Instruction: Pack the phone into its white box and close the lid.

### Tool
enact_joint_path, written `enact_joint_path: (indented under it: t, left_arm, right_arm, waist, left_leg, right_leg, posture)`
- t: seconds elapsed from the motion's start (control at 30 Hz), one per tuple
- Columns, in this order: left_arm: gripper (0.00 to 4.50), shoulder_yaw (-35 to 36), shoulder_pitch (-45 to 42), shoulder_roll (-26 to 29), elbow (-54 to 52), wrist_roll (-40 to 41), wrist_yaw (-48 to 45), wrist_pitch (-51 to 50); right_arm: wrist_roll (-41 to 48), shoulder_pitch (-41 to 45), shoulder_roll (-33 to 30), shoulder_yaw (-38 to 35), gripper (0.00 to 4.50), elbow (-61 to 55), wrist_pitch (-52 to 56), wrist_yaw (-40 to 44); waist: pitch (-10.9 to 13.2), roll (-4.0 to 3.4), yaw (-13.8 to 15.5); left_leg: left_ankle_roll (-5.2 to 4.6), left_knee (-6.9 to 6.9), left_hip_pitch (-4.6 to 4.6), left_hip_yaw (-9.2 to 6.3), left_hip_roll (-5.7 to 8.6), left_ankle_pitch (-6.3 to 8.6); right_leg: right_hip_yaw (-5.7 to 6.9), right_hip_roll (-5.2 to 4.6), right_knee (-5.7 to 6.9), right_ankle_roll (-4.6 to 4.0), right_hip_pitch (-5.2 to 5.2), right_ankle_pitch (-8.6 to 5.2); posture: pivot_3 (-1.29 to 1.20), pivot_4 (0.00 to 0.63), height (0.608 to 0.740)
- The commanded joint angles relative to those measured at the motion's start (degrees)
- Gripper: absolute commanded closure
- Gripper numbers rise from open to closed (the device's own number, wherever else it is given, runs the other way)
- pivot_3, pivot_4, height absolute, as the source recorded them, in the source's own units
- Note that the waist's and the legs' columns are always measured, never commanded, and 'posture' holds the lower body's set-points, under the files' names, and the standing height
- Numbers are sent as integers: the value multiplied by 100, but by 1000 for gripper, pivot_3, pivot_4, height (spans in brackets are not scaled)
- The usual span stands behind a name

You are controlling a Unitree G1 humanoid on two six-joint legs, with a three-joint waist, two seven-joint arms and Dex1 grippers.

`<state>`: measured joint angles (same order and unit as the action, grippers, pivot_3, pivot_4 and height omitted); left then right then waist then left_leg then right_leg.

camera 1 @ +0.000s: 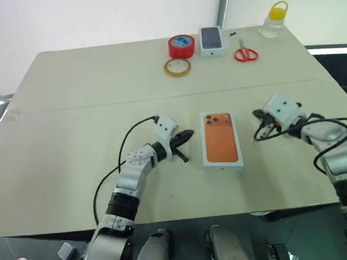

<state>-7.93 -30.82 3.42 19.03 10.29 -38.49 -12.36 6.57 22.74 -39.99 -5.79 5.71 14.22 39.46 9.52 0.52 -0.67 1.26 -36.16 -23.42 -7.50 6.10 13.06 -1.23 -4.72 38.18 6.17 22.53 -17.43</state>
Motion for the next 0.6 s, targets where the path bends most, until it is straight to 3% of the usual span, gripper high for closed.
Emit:
enact_joint_path:
  t: [0.03, 0.2, 0.37, 0.6]
  left_arm:
    - [4500, 176, -428, -173, -218, 275, 57, -41]
    - [4500, -51, -899, -535, 578, 11, 158, 240]
    - [4500, -547, -1194, -568, 1815, -699, 321, 380]
    - [4500, -641, -983, -468, 1768, -807, 42, 516]
  right_arm:
    - [636, -23, 95, -79, 4421, -745, 190, 435]
    - [844, -359, 92, 88, 4421, -1047, 492, 712]
    - [378, -1230, -486, 756, 4421, -1415, 587, 1254]
    - [404, -1280, -362, 664, 4421, -1688, 871, 950]
  waist:
    - [0, 0, 7]
    - [0, 4, 62]
    - [-1, 2, 106]
    - [-44, 28, 87]
  left_leg:
    - [0, 0, 0, -1, 0, 0]
    - [-2, -7, -2, -1, 8, 1]
    - [-8, -1, -1, 1, 5, 4]
    - [-27, -1, 23, 0, -1, 17]
  right_leg:
    - [1, 0, 0, 0, 0, 0]
    - [9, 0, -9, 2, -10, -1]
    - [11, 3, -6, 3, -3, -1]
    - [9, 2, -7, 3, -30, -1]
  posture:
    - [0, 150, 740]
    - [0, 150, 740]
    - [0, 150, 740]
    - [0, 150, 740]
